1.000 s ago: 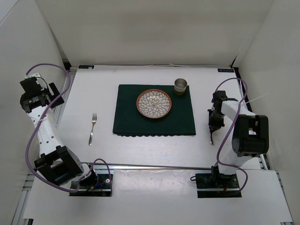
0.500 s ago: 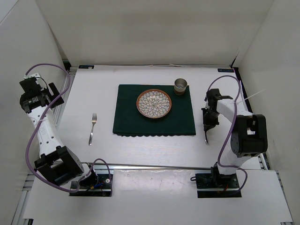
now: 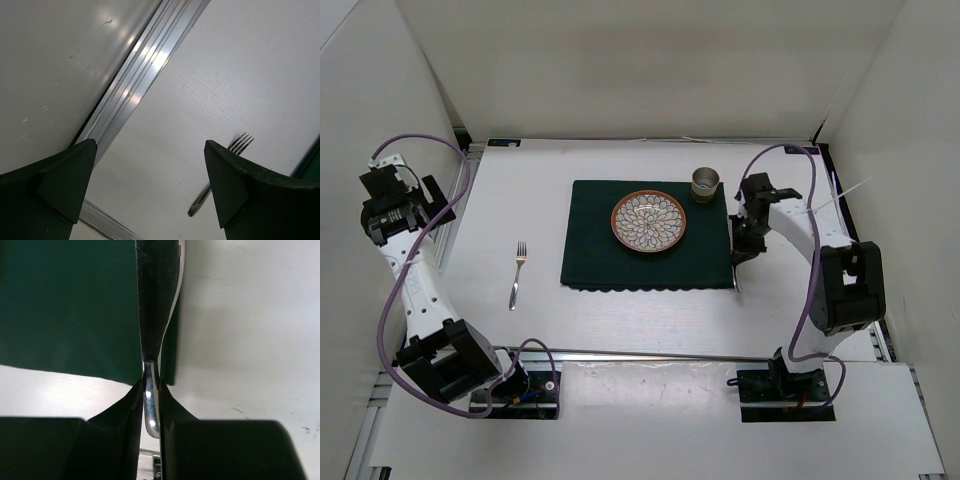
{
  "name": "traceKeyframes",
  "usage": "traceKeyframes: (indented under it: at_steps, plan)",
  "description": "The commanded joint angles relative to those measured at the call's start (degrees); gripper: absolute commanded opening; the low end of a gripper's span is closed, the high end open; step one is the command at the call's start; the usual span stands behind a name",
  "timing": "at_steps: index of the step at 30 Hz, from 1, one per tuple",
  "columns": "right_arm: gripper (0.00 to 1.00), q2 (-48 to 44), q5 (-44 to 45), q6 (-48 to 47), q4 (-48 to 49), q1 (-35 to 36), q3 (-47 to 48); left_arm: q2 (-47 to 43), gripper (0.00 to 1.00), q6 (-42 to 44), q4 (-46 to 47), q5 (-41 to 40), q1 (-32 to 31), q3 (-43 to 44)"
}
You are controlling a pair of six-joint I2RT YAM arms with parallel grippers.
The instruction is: Set the dinner table for one person
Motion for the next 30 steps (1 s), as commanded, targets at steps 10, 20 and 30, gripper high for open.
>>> traceKeyframes:
  at_steps: [10, 20, 30]
  plan:
    - [0.00, 9.8, -7.1, 9.1, -1.4, 5.5, 12.9, -4.1, 1.00, 0.7, 0.4, -0.2, 0.3, -1.2]
    - [0.00, 13.7, -7.1, 12.9, -0.8, 6.6, 14.7, -4.6, 1.00, 1.8, 0.4, -1.4, 0.3, -0.6]
    - [0.00, 16.2, -4.7, 13.4, -0.2, 7.1, 15.2, -4.6, 1.00, 2.9, 0.4, -1.4, 0.3, -0.6]
